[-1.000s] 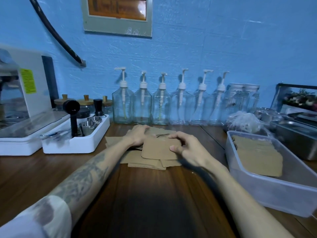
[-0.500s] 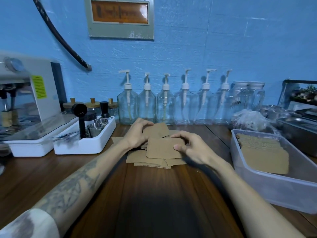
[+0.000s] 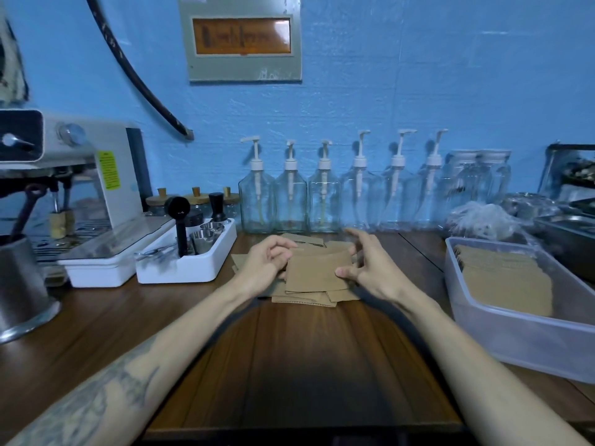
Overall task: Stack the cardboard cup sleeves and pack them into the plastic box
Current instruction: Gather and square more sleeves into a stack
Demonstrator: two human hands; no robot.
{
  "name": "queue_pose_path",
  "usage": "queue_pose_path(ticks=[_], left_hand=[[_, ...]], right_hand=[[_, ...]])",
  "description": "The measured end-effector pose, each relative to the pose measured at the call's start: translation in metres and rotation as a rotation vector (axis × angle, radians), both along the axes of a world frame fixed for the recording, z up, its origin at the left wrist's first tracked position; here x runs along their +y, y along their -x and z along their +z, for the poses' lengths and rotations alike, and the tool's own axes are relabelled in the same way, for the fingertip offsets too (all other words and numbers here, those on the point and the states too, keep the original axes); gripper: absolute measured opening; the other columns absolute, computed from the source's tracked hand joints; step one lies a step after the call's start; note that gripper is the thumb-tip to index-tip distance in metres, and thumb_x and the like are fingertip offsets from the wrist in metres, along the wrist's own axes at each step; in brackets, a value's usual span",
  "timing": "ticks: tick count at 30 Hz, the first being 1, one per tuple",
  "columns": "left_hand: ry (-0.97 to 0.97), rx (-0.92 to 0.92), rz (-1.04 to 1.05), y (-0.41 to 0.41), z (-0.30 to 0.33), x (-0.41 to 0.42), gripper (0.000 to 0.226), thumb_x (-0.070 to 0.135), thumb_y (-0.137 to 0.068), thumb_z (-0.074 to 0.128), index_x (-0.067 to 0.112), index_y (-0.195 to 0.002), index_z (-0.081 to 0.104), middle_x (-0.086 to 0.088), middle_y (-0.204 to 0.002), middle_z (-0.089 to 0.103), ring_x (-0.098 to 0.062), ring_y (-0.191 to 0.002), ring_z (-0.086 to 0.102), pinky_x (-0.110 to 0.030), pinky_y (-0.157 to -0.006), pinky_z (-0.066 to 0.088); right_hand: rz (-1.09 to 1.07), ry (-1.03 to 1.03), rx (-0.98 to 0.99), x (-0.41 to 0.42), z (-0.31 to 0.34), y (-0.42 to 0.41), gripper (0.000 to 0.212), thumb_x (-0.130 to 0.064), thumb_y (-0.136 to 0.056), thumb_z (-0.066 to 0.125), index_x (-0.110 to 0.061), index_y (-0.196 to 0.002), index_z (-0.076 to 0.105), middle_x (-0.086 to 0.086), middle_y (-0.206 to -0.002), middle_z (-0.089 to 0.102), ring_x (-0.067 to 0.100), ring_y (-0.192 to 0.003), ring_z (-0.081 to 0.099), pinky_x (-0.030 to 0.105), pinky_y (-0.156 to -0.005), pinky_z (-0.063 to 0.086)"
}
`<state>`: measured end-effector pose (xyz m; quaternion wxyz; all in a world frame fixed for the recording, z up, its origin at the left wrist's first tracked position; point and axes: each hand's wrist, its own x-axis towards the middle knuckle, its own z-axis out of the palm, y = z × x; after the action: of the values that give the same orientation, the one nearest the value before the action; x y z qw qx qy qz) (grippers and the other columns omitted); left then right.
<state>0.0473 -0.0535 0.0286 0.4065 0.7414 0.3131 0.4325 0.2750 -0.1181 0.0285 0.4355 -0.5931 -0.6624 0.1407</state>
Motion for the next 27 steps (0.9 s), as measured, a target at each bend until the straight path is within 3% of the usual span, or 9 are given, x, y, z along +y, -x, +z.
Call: queue_pose_path(ticks=[3, 7, 11, 13, 16, 19, 22, 24, 27], left_hand=[[0.064, 0.012, -0.018, -0.001, -0.003, -0.005, 0.018, 0.005, -0.104, 0.039, 0.008, -0.107, 0.056, -0.025, -0.088, 0.057, -0.015, -0.068, 0.051, -0.017, -0.057, 0.046], [0.066, 0.034, -0.060, -0.002, -0.006, -0.007, 0.019, 0.024, -0.103, 0.046, 0.010, -0.110, 0.057, 0.002, -0.082, 0.062, 0.001, -0.067, 0.058, -0.012, -0.063, 0.048], [-0.074, 0.169, -0.062, -0.001, -0.012, -0.004, 0.028, 0.020, -0.092, 0.067, 0.018, -0.119, 0.059, 0.000, -0.118, 0.064, -0.005, -0.099, 0.059, -0.014, -0.090, 0.046], [-0.123, 0.168, -0.051, -0.001, -0.013, -0.004, 0.029, 0.015, -0.091, 0.068, 0.019, -0.119, 0.062, -0.003, -0.125, 0.062, -0.016, -0.111, 0.059, -0.022, -0.099, 0.044], [-0.160, 0.150, -0.030, 0.000, -0.013, -0.004, 0.028, 0.015, -0.090, 0.070, 0.022, -0.117, 0.064, -0.010, -0.117, 0.066, -0.030, -0.106, 0.060, -0.029, -0.096, 0.047], [-0.186, 0.153, -0.020, 0.000, -0.015, -0.003, 0.030, 0.015, -0.090, 0.070, 0.020, -0.119, 0.064, -0.016, -0.109, 0.068, -0.039, -0.100, 0.059, -0.040, -0.092, 0.049], [-0.214, 0.168, -0.018, 0.000, -0.016, -0.003, 0.029, 0.017, -0.090, 0.070, 0.023, -0.118, 0.065, -0.018, -0.102, 0.067, -0.035, -0.090, 0.058, -0.035, -0.086, 0.049], [-0.214, 0.156, -0.022, 0.002, -0.014, -0.001, 0.027, 0.021, -0.090, 0.070, 0.027, -0.115, 0.065, -0.014, -0.088, 0.062, -0.022, -0.075, 0.054, -0.022, -0.075, 0.047], [-0.172, 0.067, 0.009, 0.012, -0.007, 0.010, 0.019, 0.029, -0.093, 0.065, 0.031, -0.112, 0.064, -0.003, -0.088, 0.070, -0.005, -0.083, 0.064, -0.014, -0.079, 0.046]], right_hand=[[-0.030, 0.008, -0.123, 0.000, -0.003, 0.000, 0.068, -0.023, -0.088, 0.073, -0.025, -0.147, 0.040, -0.002, -0.119, 0.044, 0.016, -0.102, 0.054, 0.036, -0.102, 0.045], [-0.016, 0.000, -0.219, -0.002, -0.005, 0.002, 0.058, -0.030, -0.090, 0.069, -0.028, -0.142, 0.045, -0.005, -0.129, 0.052, 0.014, -0.106, 0.052, 0.033, -0.097, 0.044], [-0.039, -0.009, -0.217, -0.002, -0.004, 0.000, 0.046, -0.032, -0.088, 0.070, -0.034, -0.130, 0.053, -0.015, -0.105, 0.051, 0.014, -0.100, 0.049, 0.028, -0.086, 0.038], [-0.004, 0.007, -0.162, -0.002, -0.004, 0.000, 0.043, -0.031, -0.088, 0.070, -0.035, -0.127, 0.052, -0.012, -0.109, 0.054, 0.012, -0.093, 0.051, 0.029, -0.085, 0.042], [0.081, 0.019, -0.176, -0.001, -0.005, 0.003, 0.042, -0.028, -0.092, 0.067, -0.033, -0.131, 0.053, -0.007, -0.124, 0.058, 0.005, -0.086, 0.053, 0.025, -0.082, 0.044], [0.097, 0.044, -0.144, 0.000, -0.004, 0.004, 0.035, -0.023, -0.092, 0.068, -0.031, -0.125, 0.059, -0.003, -0.119, 0.065, -0.002, -0.080, 0.057, 0.019, -0.075, 0.046], [0.077, 0.055, -0.101, 0.001, -0.002, 0.003, 0.032, -0.021, -0.089, 0.071, -0.029, -0.119, 0.064, -0.003, -0.115, 0.066, 0.012, -0.095, 0.063, 0.035, -0.087, 0.054], [0.082, 0.064, -0.081, -0.001, -0.001, 0.002, 0.032, -0.020, -0.088, 0.073, -0.027, -0.118, 0.065, -0.004, -0.116, 0.066, 0.016, -0.103, 0.062, 0.041, -0.095, 0.052], [0.066, 0.045, -0.067, -0.002, 0.002, -0.002, 0.030, -0.018, -0.087, 0.073, -0.026, -0.115, 0.065, -0.005, -0.116, 0.066, 0.017, -0.106, 0.061, 0.040, -0.099, 0.049]])
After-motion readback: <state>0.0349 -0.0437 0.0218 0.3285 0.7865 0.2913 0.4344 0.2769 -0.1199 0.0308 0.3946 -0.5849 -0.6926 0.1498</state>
